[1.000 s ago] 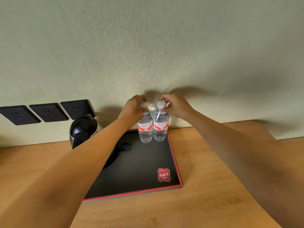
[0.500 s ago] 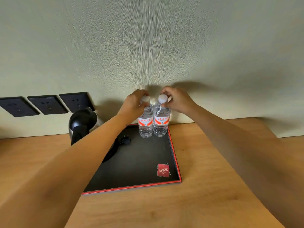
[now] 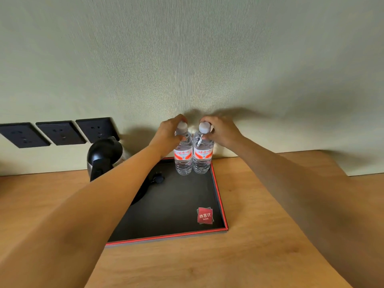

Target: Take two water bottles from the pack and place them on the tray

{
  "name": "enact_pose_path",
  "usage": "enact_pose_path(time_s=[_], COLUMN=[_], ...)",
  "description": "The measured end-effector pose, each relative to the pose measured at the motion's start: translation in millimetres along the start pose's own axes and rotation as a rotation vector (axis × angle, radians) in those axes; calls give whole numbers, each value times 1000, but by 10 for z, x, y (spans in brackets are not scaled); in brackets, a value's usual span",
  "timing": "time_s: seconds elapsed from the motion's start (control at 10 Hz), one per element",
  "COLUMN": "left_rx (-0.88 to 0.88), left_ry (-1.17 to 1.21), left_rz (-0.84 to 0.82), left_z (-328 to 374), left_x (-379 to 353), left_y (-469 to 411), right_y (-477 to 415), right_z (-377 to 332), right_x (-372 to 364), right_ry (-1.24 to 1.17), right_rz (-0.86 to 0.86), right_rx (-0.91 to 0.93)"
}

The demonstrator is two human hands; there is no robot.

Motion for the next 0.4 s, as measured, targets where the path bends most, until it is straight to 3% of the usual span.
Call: enact_pose_path(time_s=[0.4], left_rx=[-17], left_ry=[-7], left_rz=[-57], left_z=[37], left_x=[-35], left_y=[48], right_y=[49], right_z=[51], right_x=[-38], right_ry=[6], right_rz=[-55], right_rx=[-44])
Point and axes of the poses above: each hand's wrist, its own y-axis away from the middle knuckle, its own x-axis out of the back of the hand, z = x × y, the point moved 9 cm from there along -y, towards the middle knuckle, and after that the axes turned 1 degree about -z, right-handed, at the moved point
